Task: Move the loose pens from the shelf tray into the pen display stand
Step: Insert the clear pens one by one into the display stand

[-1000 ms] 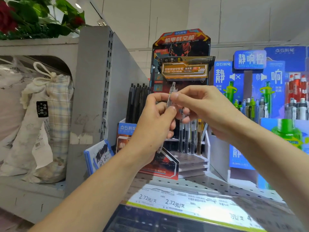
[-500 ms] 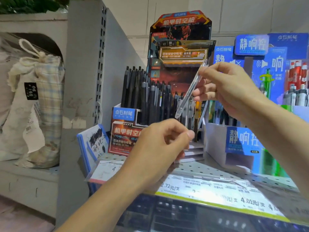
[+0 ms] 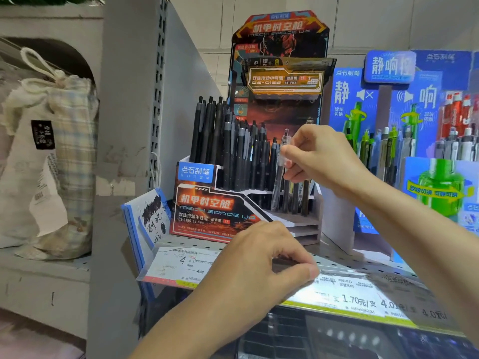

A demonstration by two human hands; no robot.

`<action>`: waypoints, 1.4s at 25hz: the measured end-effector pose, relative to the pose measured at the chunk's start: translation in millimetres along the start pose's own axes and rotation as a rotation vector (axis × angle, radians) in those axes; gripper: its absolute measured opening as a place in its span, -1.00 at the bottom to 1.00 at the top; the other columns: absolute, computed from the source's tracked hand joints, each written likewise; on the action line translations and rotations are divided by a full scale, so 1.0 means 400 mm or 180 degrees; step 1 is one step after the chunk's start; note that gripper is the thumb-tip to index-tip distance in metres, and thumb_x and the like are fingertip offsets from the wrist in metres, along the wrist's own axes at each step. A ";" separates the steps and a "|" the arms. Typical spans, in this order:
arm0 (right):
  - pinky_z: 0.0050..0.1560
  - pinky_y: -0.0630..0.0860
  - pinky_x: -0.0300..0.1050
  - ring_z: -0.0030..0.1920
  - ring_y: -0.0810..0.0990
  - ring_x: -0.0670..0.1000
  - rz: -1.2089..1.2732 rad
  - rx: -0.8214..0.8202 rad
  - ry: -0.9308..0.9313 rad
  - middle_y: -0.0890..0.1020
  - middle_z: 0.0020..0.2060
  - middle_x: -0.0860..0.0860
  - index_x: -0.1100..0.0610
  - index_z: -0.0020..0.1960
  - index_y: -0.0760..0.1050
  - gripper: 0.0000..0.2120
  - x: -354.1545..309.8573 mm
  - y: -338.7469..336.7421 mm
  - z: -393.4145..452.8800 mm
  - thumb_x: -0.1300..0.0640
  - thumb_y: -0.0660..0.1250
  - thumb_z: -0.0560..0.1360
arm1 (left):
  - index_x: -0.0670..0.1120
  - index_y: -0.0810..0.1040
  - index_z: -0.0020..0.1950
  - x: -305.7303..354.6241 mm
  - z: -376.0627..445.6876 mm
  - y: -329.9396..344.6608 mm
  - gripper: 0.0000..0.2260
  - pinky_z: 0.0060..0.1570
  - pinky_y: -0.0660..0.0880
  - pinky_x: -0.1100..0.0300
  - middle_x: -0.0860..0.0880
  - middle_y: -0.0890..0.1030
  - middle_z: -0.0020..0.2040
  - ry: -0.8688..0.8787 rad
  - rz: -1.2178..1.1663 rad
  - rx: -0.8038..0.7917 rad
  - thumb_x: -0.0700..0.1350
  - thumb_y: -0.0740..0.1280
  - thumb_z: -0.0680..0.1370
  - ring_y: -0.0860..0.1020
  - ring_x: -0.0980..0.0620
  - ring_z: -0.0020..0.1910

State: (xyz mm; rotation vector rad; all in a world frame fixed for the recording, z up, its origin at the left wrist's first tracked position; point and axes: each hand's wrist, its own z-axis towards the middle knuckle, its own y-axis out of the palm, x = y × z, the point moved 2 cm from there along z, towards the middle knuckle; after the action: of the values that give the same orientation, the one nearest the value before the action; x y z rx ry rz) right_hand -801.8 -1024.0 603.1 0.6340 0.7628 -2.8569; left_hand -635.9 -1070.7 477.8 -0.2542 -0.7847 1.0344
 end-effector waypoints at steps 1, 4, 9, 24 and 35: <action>-0.28 0.71 0.02 -0.39 0.73 0.03 -0.0008 0.0000 0.0007 0.71 -0.33 0.12 0.26 -0.08 0.50 -0.84 -0.001 0.002 0.001 0.17 0.36 0.60 | 0.10 0.69 -0.12 0.000 0.000 0.001 -0.92 0.00 0.45 0.29 0.19 0.59 -0.07 -0.0002 -0.0005 -0.0002 0.06 0.44 0.51 0.53 0.20 0.03; -0.32 0.70 -0.03 -0.40 0.73 0.03 -0.0033 -0.0045 0.0042 0.71 -0.33 0.13 0.26 -0.08 0.49 -0.84 -0.003 0.001 0.005 0.18 0.36 0.60 | 0.11 0.69 -0.13 0.000 0.002 0.001 -0.92 -0.02 0.45 0.28 0.19 0.59 -0.06 -0.0009 -0.0032 -0.0009 0.07 0.44 0.51 0.54 0.21 0.02; -0.39 0.67 -0.12 -0.40 0.73 0.04 -0.0066 -0.0114 0.0107 0.71 -0.34 0.13 0.28 -0.08 0.50 -0.86 -0.003 -0.007 0.011 0.21 0.35 0.60 | 0.12 0.69 -0.13 0.000 0.003 0.000 -0.92 -0.04 0.44 0.32 0.20 0.58 -0.06 -0.0020 -0.0006 -0.0012 0.08 0.43 0.51 0.53 0.22 0.03; -0.31 0.70 0.05 -0.38 0.72 0.18 -0.0637 -0.0564 0.0464 0.71 -0.33 0.24 0.39 -0.14 0.59 -0.67 -0.009 0.030 0.008 0.15 0.29 0.64 | 0.13 0.69 -0.20 0.000 0.007 0.003 -0.88 -0.06 0.43 0.29 0.20 0.58 -0.10 -0.0143 -0.0104 0.0008 0.11 0.43 0.49 0.55 0.23 -0.03; -0.30 0.70 0.02 -0.42 0.71 0.15 -0.1061 -0.0610 0.0398 0.71 -0.35 0.21 0.31 -0.20 0.54 -0.67 -0.015 0.036 0.000 0.15 0.24 0.65 | 0.13 0.69 -0.18 -0.002 0.009 0.002 -0.88 -0.04 0.49 0.18 0.19 0.58 -0.09 -0.0213 -0.0146 -0.0014 0.12 0.43 0.48 0.55 0.24 -0.06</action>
State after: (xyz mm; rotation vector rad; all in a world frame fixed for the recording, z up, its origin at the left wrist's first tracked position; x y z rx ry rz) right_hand -793.3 -1036.5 599.0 0.7234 1.2537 -2.9996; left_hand -639.1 -1071.6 479.7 -0.2052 -0.8497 1.0021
